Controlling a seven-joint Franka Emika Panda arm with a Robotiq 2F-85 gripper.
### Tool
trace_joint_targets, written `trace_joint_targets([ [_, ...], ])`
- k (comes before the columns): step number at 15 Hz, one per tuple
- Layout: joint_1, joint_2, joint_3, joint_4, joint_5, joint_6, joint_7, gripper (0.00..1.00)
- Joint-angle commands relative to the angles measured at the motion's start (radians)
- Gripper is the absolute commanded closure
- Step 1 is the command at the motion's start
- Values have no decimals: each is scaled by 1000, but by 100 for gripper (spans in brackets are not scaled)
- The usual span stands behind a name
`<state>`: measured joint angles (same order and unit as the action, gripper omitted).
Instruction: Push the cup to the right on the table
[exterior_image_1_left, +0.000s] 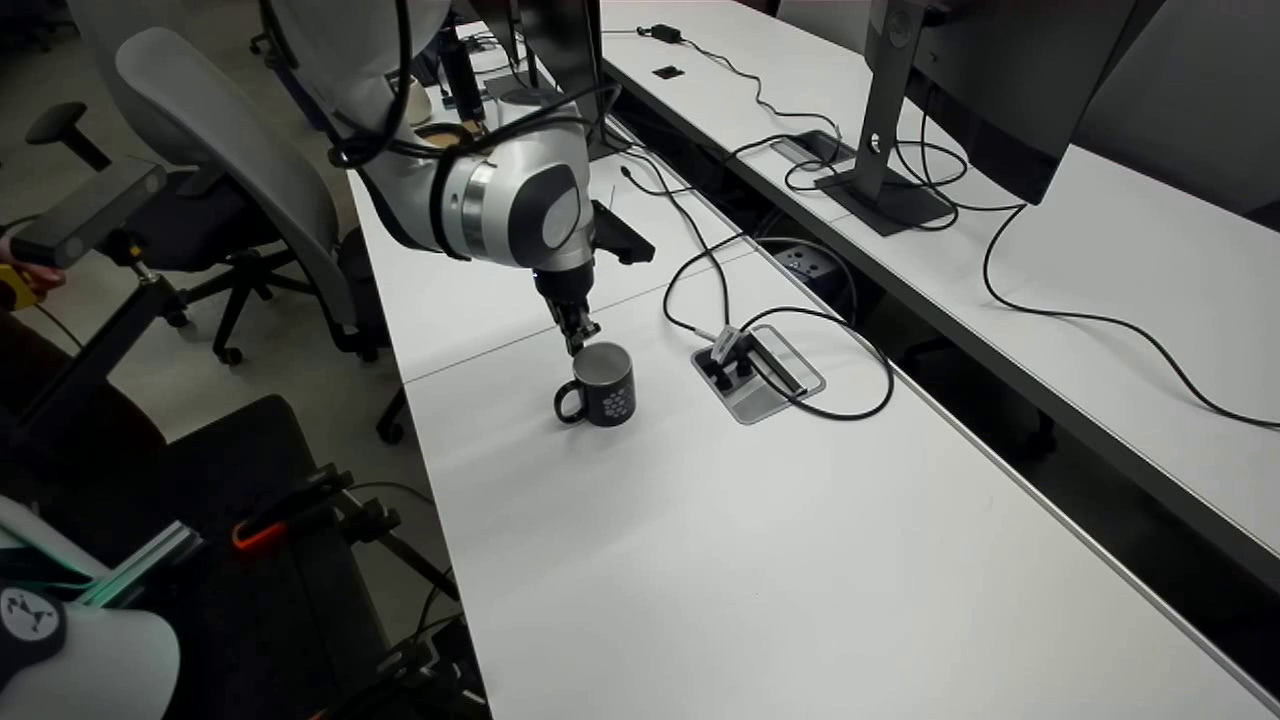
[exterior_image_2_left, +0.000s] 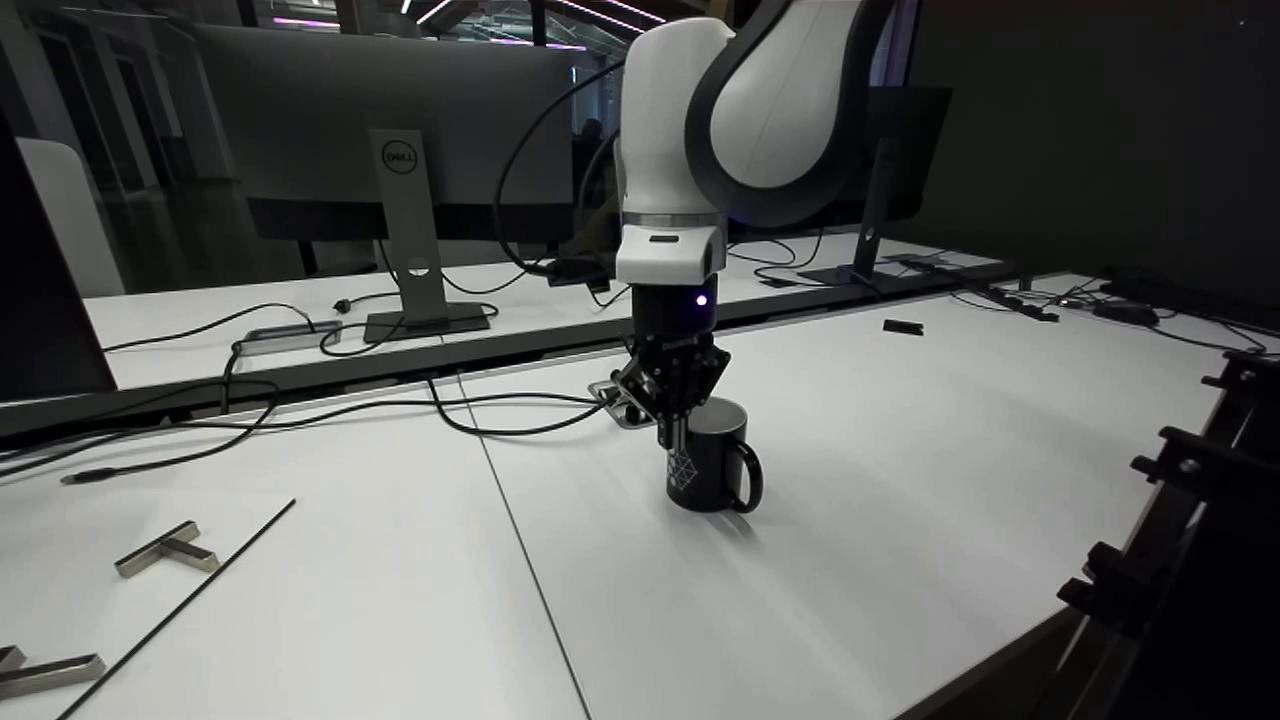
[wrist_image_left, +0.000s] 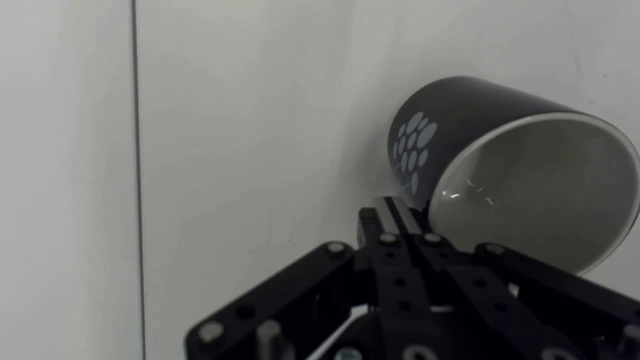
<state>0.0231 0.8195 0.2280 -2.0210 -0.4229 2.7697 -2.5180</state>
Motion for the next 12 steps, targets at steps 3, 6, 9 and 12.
trace_joint_targets([
  [3,-33,3,4,-33,19,50,-38,100],
  [6,-44,0,1,-47,18,57,-36,100],
  [9,-52,-6,-5,-61,16,57,-33,100],
  [12,-60,-12,-13,-73,14,54,-31,100],
])
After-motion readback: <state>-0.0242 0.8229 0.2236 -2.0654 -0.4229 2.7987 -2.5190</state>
